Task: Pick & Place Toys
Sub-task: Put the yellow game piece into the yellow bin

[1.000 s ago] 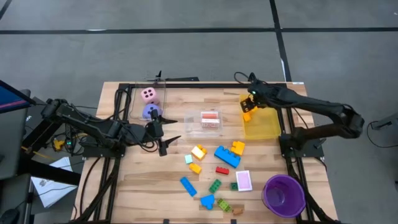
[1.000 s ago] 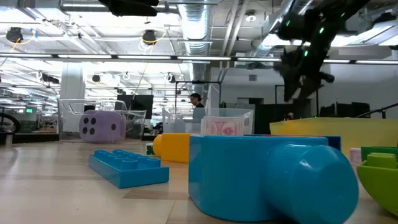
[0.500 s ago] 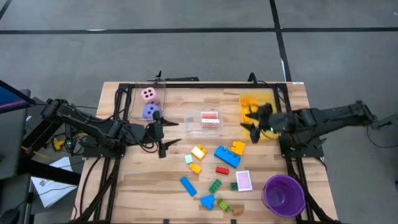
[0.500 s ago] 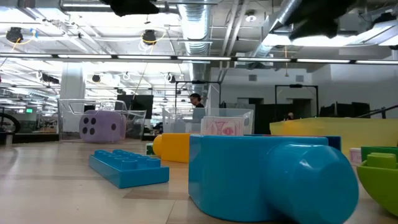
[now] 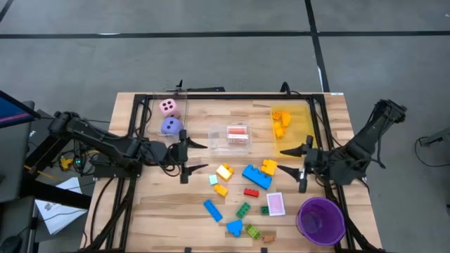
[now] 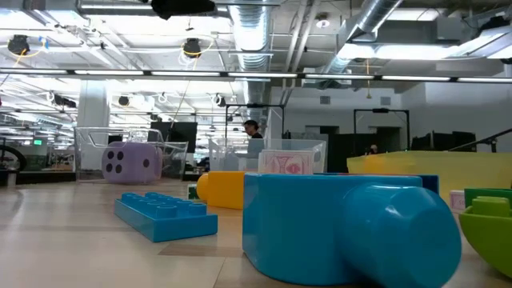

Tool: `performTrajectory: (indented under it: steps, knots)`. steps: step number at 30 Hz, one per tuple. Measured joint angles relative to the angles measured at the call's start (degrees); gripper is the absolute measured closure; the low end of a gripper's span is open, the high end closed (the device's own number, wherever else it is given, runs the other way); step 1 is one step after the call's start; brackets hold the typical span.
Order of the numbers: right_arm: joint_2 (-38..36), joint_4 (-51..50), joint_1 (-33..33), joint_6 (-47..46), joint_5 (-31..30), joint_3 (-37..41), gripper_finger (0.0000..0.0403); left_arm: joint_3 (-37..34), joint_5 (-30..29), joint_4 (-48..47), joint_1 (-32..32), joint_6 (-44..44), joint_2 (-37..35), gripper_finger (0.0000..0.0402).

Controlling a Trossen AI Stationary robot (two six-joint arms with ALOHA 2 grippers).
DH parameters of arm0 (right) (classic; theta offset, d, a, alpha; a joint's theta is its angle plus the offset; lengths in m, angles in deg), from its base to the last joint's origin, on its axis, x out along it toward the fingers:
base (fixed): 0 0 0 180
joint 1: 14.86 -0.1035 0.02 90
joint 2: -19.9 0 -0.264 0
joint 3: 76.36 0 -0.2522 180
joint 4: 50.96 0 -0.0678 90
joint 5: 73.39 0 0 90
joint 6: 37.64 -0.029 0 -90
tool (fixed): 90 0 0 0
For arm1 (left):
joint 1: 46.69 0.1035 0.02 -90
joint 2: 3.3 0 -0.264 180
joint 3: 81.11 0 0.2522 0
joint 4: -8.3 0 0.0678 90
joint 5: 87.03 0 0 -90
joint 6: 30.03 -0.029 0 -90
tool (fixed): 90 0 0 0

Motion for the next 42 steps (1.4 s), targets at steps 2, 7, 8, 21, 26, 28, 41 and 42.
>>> performTrajectory:
  steps: [2, 7, 8, 21, 26, 28, 41, 42]
  knots:
    - [-0.01, -0.1, -0.82, 0.05, -1.48, 0.0, 0.0168, 0.0, -0.01, 3.02, -0.1, -0.96, 2.19, 0.0117]
    - [-0.22, -0.09, -1.39, 0.45, -2.05, 0.0, 0.0168, 0.8, 0.42, 8.22, -3.05, -6.62, 10.12, 0.0117]
    - [-0.2, -0.1, -1.58, 0.56, -2.03, 0.0, 0.0168, 1.85, 0.15, 8.28, -3.7, -7.34, 11.77, 0.0117]
    - [-0.56, 0.99, -3.52, 3.28, -2.01, 0.0, 0.0168, 9.27, 5.94, 3.39, -4.72, -3.35, 29.68, 0.0117]
    - [-0.56, 3.85, -3.49, 6.42, -1.29, 0.0, 0.0168, 9.37, 14.3, 4.56, -1.65, -0.18, 35.82, 0.0117]
    - [-0.56, 3.7, -3.49, 6.84, -0.9, 0.0, 0.0168, 9.29, 16.76, 3.94, -0.74, 0.55, 38.33, 0.0117]
    - [-0.43, 3.4, -3.49, 6.62, -0.61, 0.0, 0.0168, 9.22, 20.54, 4.58, -0.37, 4.7, 43.28, 0.0117]
    - [-0.43, 3.28, -3.49, 6.58, -0.41, 0.0, 0.0168, 9.22, 20.53, 4.58, -0.36, 4.74, 43.28, 0.0117]
